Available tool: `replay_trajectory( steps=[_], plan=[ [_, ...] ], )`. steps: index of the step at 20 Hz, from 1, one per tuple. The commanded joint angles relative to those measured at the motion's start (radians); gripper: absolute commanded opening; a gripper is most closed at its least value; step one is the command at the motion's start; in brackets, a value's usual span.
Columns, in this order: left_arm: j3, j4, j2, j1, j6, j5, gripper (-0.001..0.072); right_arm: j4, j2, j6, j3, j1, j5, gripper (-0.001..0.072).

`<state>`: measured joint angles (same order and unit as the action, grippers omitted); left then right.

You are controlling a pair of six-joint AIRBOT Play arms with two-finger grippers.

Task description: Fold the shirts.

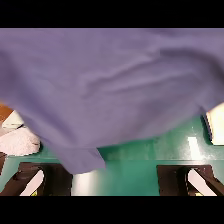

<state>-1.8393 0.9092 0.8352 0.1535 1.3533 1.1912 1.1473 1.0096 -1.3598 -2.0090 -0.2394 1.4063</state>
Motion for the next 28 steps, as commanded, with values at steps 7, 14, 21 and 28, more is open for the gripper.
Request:
replay_trajectory(
  steps=[7, 14, 21, 28],
  plan=[
    [0.57, 0.039, 0.386, -0.087, -0.056, -0.105, 0.0025, 0.085, 0.51, 0.0, 0.254, 0.222, -0.054, 0.0013],
    [0.417, 0.019, 0.76, -0.119, -0.043, -0.394, 0.0025, 0.076, 0.718, -0.055, 0.257, 0.251, -0.285, 0.0014],
    [0.349, 0.027, 0.787, -0.048, 0.008, -0.232, 0.0506, 0.075, 0.712, -0.072, 0.257, 0.221, -0.233, 0.0356],
    [0.602, 0.111, 0.576, 0.039, -0.026, 0.024, 0.0498, 0.061, 0.459, 0.021, 0.491, 0.123, -0.028, 0.0355]
  ],
)
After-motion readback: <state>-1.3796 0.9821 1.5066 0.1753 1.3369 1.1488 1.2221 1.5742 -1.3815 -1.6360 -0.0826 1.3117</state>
